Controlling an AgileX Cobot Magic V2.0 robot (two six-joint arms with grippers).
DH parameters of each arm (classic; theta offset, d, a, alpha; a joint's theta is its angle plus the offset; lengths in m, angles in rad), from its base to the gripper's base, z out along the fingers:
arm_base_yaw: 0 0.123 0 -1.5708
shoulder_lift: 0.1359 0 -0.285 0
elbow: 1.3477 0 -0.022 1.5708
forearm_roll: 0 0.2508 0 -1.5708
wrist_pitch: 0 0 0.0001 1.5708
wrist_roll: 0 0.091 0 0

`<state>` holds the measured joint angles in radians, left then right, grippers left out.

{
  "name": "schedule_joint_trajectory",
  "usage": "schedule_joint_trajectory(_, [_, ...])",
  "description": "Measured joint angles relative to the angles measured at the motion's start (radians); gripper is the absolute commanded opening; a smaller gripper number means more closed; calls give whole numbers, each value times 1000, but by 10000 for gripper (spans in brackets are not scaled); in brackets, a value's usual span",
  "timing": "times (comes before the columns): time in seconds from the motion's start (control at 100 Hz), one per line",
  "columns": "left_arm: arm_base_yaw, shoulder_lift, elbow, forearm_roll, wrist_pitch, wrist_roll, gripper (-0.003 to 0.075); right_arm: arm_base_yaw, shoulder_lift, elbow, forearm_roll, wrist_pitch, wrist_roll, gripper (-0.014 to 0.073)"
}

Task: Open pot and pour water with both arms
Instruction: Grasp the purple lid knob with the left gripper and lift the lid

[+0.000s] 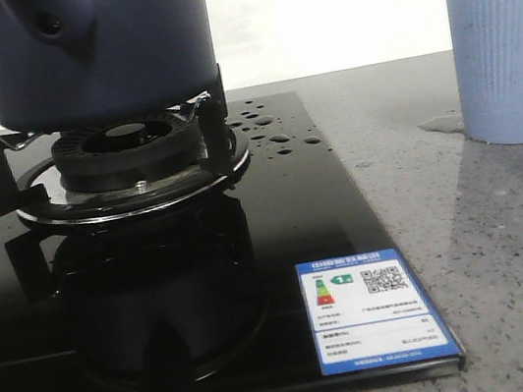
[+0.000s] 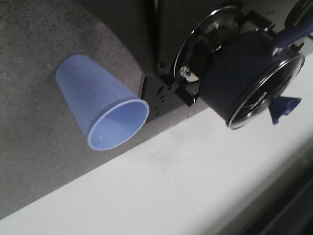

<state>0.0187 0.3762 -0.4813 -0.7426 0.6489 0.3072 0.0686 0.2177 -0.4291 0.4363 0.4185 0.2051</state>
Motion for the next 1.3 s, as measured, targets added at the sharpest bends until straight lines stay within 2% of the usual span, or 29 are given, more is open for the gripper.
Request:
schedule_joint_trajectory(0.19, [-49, 179, -257, -102, 147, 237, -18, 68, 117, -167, 0, 158, -5, -66])
schedule_joint_trajectory(0.31, [-80, 254, -373, -198, 211, 392, -18, 129, 157, -233, 0, 192, -83, -66])
schedule_joint_trajectory(0.57, [-114, 423, -421, -565, 323, 765, -18, 223, 178, -254, 0, 111, -396, -66])
schedule_joint_trajectory(0.7, [-115, 508, -426, -637, 330, 861, -18, 227, 178, -254, -2, 37, -542, -57])
schedule_joint_trajectory(0.75, [-115, 537, -428, -641, 325, 899, -2, 227, 178, -254, -6, 21, -571, -21])
schedule_joint_trajectory(0.82, [-115, 570, -433, -645, 319, 974, 93, 227, 178, -254, -9, 14, -590, 66])
schedule_joint_trajectory(0.89, [-115, 595, -433, -647, 317, 1048, 286, 227, 178, -254, -13, 10, -600, 203])
schedule_joint_trajectory(0.94, [-115, 609, -433, -646, 310, 1082, 471, 227, 178, -254, -14, 8, -601, 321])
schedule_joint_trajectory(0.97, [-116, 616, -433, -647, 299, 1095, 552, 227, 178, -254, -16, 6, -604, 386])
schedule_joint_trajectory(1.01, [-124, 624, -433, -649, 270, 1107, 643, 227, 178, -254, -20, 2, -604, 471])
schedule_joint_trajectory(1.04, [-131, 632, -433, -651, 246, 1112, 680, 227, 178, -254, -23, 0, -606, 516])
schedule_joint_trajectory(1.109, [-151, 650, -436, -651, 176, 1118, 691, 227, 178, -254, -35, -5, -606, 579])
schedule_joint_trajectory(1.299, [-170, 739, -489, -640, 48, 1152, 635, 227, 178, -254, -46, -12, -606, 583])
